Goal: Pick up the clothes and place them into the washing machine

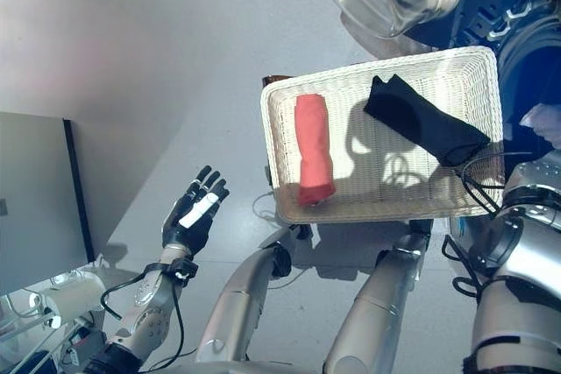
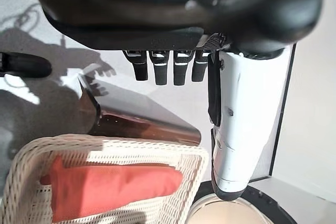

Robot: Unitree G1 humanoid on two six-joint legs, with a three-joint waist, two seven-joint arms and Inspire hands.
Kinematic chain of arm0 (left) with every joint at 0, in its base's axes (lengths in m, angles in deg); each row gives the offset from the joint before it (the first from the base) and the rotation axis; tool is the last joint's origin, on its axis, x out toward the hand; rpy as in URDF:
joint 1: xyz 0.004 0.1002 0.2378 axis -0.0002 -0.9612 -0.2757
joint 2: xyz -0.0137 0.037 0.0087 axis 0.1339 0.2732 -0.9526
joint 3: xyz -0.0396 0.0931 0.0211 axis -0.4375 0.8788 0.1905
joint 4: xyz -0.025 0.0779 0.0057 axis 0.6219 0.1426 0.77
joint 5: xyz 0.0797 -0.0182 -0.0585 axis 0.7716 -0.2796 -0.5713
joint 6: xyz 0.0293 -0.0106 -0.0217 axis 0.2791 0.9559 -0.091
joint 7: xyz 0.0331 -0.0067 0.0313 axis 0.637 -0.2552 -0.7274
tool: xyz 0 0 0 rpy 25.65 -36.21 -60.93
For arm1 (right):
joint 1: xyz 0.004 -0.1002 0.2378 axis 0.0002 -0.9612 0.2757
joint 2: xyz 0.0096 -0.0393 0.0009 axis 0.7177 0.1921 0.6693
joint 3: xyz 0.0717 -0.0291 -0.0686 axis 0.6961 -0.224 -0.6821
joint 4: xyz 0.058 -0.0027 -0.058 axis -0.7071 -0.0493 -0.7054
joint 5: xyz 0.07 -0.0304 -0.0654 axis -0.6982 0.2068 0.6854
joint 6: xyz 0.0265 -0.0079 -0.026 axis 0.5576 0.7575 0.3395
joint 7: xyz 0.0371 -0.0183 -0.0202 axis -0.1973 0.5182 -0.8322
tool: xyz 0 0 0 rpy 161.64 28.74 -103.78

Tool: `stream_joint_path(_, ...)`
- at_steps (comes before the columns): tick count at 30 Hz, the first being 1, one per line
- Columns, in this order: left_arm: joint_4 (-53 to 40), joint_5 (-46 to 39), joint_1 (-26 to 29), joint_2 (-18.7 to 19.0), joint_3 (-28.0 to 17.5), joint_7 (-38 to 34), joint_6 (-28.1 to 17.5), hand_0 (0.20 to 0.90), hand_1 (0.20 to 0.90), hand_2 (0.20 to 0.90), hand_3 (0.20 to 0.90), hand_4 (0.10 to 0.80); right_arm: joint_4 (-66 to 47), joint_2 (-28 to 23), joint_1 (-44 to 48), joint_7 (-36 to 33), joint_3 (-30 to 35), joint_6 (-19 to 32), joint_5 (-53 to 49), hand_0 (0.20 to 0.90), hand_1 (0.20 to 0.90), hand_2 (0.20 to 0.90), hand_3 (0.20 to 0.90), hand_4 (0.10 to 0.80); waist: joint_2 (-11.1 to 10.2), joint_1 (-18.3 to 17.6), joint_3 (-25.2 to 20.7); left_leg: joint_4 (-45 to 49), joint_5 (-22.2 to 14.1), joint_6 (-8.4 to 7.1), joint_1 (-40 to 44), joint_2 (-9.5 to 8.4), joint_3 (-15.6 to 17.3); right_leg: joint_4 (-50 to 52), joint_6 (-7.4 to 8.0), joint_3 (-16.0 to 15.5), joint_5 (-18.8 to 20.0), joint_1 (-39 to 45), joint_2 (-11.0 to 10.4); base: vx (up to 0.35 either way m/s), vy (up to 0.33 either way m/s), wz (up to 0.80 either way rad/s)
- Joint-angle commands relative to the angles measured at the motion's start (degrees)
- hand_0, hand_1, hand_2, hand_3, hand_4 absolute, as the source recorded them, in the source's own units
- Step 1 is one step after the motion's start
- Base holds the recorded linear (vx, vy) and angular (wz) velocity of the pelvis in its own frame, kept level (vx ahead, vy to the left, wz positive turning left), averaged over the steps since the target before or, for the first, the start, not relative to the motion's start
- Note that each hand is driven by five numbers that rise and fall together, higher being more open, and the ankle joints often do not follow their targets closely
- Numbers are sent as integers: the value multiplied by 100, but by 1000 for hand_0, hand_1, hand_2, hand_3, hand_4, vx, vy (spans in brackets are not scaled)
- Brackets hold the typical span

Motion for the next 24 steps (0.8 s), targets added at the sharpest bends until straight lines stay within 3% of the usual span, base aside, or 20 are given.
stream_joint_path(1, -252, -35, -319, 97, -468, -46, -452, 900, 900, 900, 900, 800, -839, -11, -383, 303, -620, 534, 621, 900, 900, 900, 900, 800, -142, 5, -429, 650, -941, -973, 290, 608, -469, -307, -211, 79, 541, -109, 21, -13, -7, -6)
stream_joint_path(7, -127, -73, -345, -21, -668, -103, -514, 900, 900, 900, 900, 800, -2005, 1113, -1019, 317, -1175, 446, 1617, 900, 900, 900, 900, 800, -301, -93, -224, 961, -1012, -952, 170, 681, -489, -112, -283, 88, 499, -125, 122, -35, -20, -10)
stream_joint_path(12, -131, 194, -434, -31, -928, -137, -631, 900, 900, 900, 900, 800, -2885, 1622, -1880, -20, -1984, -173, 3781, 900, 900, 900, 900, 800, -445, -160, -122, 1203, -1051, -931, 101, 753, -554, 28, -358, 76, 455, -127, 242, -2, -25, -2)
stream_joint_path(18, 18, 581, -385, -89, -1289, -153, -794, 900, 900, 900, 900, 800, -3713, 1765, -2881, 95, -2618, -755, 5703, 900, 900, 900, 900, 800, -638, -223, -118, 975, -908, -953, 218, 814, -687, -194, -333, -125, 507, 179, 262, 21, -69, -1)
stream_joint_path(24, -31, 767, -348, -53, -1539, -63, -900, 900, 900, 900, 900, 800, -3667, 1066, -3138, 115, -3368, -1473, 7884, 900, 900, 900, 900, 800, -775, -148, -175, 923, -822, -967, 146, 814, -870, -176, -325, -231, 474, 230, 267, 10, -59, 10)
